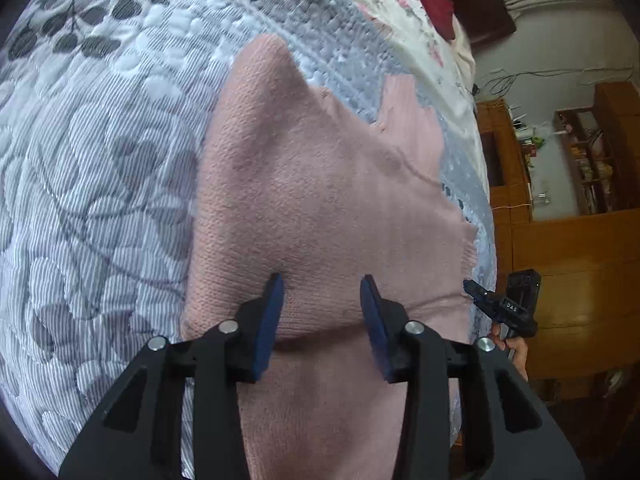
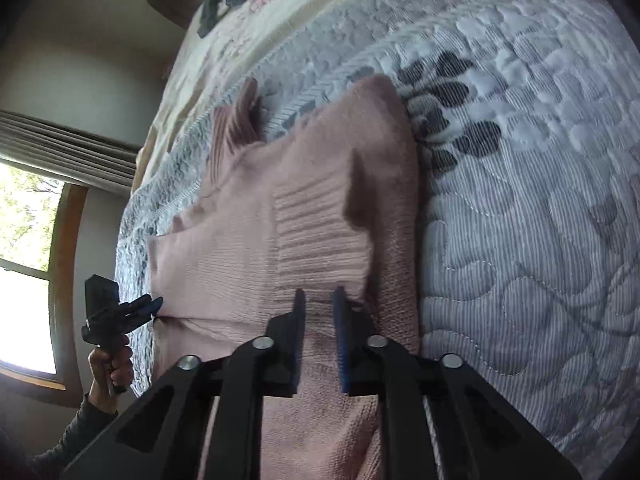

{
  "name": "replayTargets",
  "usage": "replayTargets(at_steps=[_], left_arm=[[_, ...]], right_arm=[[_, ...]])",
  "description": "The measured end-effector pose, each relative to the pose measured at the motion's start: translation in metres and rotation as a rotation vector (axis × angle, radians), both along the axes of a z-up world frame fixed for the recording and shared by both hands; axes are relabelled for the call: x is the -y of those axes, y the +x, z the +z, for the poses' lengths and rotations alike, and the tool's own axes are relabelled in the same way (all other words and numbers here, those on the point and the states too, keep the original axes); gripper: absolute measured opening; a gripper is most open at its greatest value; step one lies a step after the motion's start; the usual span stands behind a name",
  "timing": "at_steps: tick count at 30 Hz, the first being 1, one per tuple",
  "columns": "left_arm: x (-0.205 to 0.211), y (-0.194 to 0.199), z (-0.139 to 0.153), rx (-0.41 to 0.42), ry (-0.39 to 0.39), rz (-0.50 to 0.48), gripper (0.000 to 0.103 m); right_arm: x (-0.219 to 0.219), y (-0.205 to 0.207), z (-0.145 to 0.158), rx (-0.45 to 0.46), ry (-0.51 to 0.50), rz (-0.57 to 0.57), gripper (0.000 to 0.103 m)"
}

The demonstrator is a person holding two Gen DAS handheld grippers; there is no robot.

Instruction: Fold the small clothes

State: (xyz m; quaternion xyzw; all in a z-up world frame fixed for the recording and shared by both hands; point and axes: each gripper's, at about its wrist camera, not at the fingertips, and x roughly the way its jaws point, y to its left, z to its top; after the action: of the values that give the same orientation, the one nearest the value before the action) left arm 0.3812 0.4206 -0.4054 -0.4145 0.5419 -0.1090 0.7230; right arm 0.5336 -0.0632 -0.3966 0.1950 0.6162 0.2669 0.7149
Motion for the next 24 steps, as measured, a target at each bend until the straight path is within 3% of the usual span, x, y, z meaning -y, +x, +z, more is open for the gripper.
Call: replayTargets(at_steps=[1, 3, 5, 7, 9, 11, 16, 20, 22, 24], left_arm=[[-0.002, 0.001, 0.001, 0.002, -0.007, 0.001, 0.035], [-0.005, 0.010, 0.014, 0.033, -0.023, -0.003, 0.046], [-0.010, 0.026, 0.031, 0.080, -0.031, -0.009, 0.053], [-0.018, 0.054, 0.046, 0.121, -0.034, 0.007, 0.057], [-0.023, 0.089, 0.059, 0.162, -0.036, 0.021, 0.062], [-0.020, 0.128, 0.065, 0.183, -0.023, 0.013, 0.065], [-0.002, 0.215, 0.038, 0.133, -0.031, -0.018, 0.064], [0.020, 0.262, 0.006, 0.108, -0.021, -0.068, 0.061], [0.026, 0.276, -0.012, 0.089, -0.020, -0.086, 0.057], [0.032, 0.286, -0.023, 0.097, -0.050, -0.104, 0.040]], right_arm=[[0.001, 0.003, 0.002, -0.003, -0.004, 0.004, 0.000], [0.002, 0.013, 0.021, 0.037, 0.019, -0.007, 0.016], [0.001, 0.031, 0.038, 0.068, 0.065, -0.019, 0.020], [-0.008, 0.060, 0.048, 0.070, 0.104, -0.035, 0.026], [-0.026, 0.091, 0.050, 0.053, 0.152, -0.035, 0.038], [-0.046, 0.121, 0.045, 0.040, 0.167, -0.038, 0.041], [-0.103, 0.179, 0.020, 0.005, 0.170, -0.030, 0.041], [-0.140, 0.208, -0.001, 0.003, 0.157, -0.017, 0.042], [-0.151, 0.216, -0.009, 0.004, 0.145, -0.006, 0.042], [-0.158, 0.222, -0.016, 0.005, 0.155, 0.001, 0.043]])
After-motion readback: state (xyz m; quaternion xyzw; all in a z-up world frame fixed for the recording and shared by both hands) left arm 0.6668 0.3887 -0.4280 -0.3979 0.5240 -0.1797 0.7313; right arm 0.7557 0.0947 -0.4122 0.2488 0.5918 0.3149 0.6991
